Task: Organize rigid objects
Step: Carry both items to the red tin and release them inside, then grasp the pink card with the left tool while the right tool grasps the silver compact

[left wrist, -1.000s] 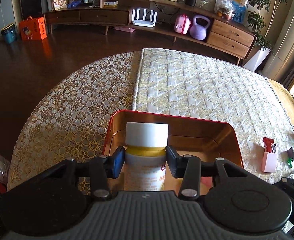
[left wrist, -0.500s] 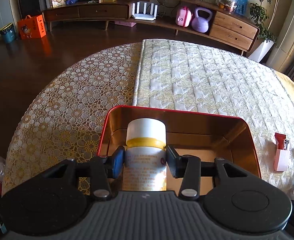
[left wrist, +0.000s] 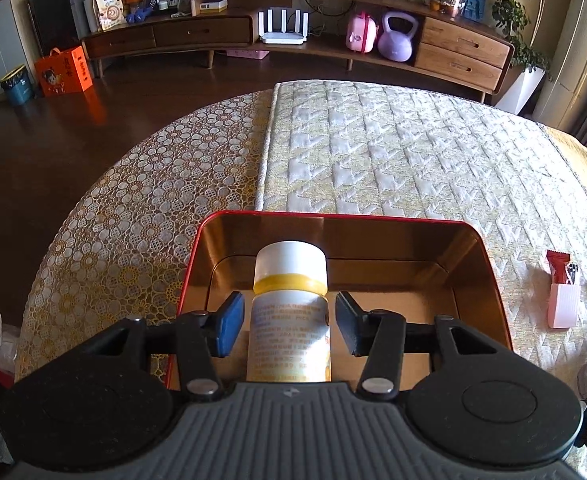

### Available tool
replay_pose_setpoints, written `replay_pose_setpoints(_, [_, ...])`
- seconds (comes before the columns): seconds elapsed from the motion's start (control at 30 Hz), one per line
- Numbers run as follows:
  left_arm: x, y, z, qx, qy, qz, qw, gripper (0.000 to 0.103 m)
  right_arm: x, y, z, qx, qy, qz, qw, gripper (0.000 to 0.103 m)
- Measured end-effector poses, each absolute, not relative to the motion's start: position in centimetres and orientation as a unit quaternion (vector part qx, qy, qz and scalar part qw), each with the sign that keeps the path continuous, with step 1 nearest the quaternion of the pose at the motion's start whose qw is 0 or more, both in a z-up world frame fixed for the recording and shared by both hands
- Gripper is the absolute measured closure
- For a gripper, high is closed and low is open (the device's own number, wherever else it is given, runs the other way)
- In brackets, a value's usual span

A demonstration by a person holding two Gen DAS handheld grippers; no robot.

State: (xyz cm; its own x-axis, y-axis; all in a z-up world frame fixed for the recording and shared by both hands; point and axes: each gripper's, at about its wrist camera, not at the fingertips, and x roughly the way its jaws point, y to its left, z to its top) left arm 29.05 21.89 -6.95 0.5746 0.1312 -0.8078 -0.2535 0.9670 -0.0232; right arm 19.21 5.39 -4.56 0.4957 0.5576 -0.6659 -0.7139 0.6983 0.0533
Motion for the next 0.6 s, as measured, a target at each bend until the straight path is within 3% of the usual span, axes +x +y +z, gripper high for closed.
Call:
replay_pose_setpoints(0.2, [27.6, 20.9, -5.4, -0.070, 0.436, 0.105, 0.891, 0.046, 18.1, 3.2, -3.2, -0.098, 0.330, 0.367, 0.864, 0.039])
replay_pose_setpoints(0.33, [26.5, 20.3, -4.4, -0.071, 0.427, 0.106, 0.895, 0.039, 17.5, 1.3, -2.2, -0.082, 0.329, 0.363, 0.868, 0.035])
replay_pose_setpoints(0.6, [24.2, 18.4, -2.6, -0.067, 0.413, 0.096, 0.903, 0.039, 16.1, -2.8, -0.6, -0.059, 0.321, 0.347, 0.879, 0.028])
